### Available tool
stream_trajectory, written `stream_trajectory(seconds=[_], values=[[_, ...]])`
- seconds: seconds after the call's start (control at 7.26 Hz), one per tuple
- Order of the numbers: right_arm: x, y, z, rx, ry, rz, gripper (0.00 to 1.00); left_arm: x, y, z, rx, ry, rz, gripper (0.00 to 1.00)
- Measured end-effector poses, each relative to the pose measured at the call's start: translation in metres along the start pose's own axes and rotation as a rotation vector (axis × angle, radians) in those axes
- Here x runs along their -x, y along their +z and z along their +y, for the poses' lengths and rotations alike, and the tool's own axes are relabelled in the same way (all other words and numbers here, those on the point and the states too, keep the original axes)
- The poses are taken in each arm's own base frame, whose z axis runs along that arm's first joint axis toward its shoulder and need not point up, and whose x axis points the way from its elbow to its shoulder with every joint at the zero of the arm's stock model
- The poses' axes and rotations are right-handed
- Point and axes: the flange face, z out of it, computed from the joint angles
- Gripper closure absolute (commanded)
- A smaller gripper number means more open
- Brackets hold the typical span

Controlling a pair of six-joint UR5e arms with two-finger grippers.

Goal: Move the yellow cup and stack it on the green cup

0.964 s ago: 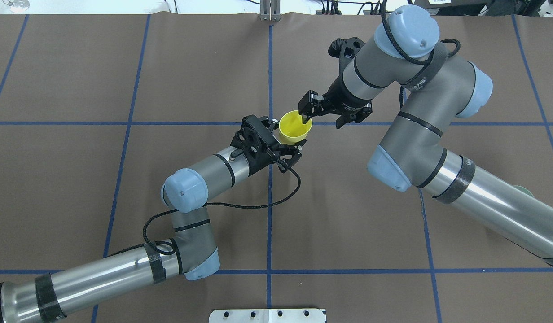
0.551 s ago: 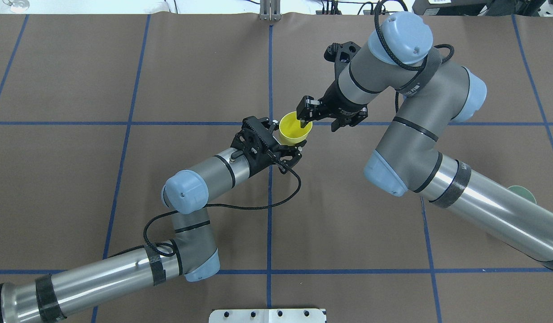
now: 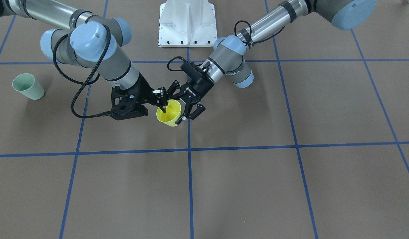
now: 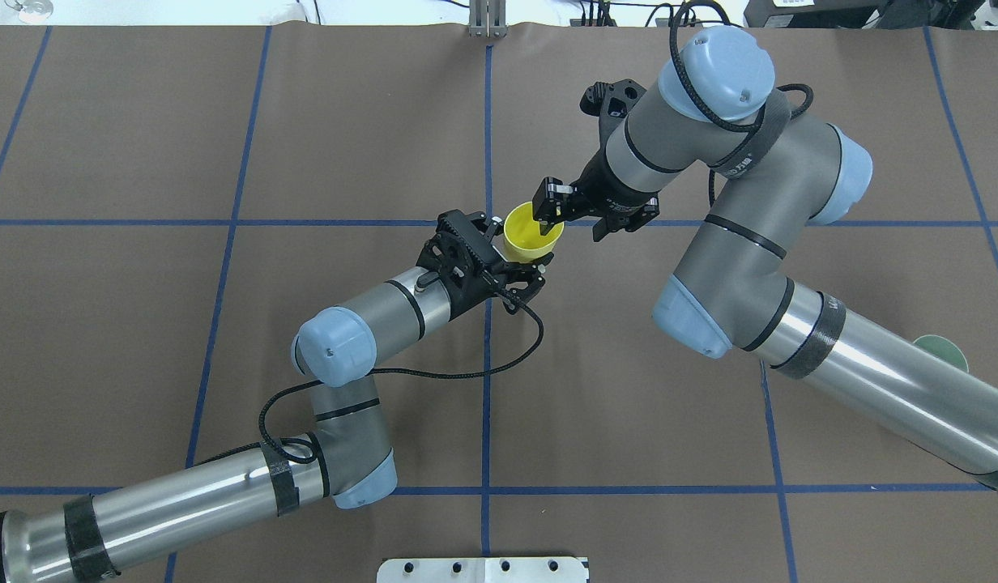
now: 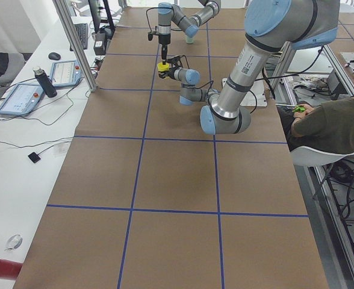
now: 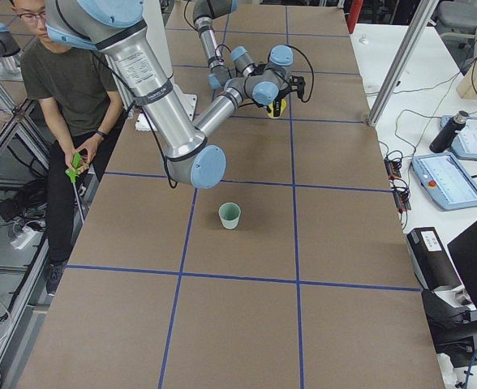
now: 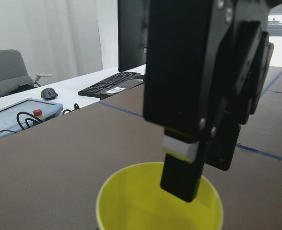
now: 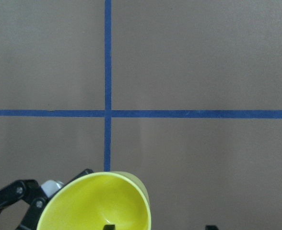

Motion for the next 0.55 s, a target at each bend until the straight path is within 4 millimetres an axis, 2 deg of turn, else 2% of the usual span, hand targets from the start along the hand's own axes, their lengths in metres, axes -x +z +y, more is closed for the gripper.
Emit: stream_trajectory(seconds=[0.14, 0.28, 0.41, 0.55], values=[[0.0007, 0.0005, -0.0005, -0.001, -0.002, -0.004, 0.46, -0.0004, -0.0003, -0.0002, -0.001, -0.001, 0.001, 0.56], [0.0008, 0.0006, -0.0008, -0.002, -0.003, -0.005, 0.6, -0.0008, -0.0007, -0.0004, -0.001, -0.001, 0.002, 0.56], [0.0014, 0.0005, -0.0009, -0.003, -0.003, -0.006, 0.8, -0.001, -0.0008, -0.0004, -0.002, -0.001, 0.002, 0.56], [0.0017, 0.0005, -0.0009, -0.003, -0.002, -0.007, 0.93, -0.0011, -0.0009, -0.0004, -0.002, -0.001, 0.002, 0.56]])
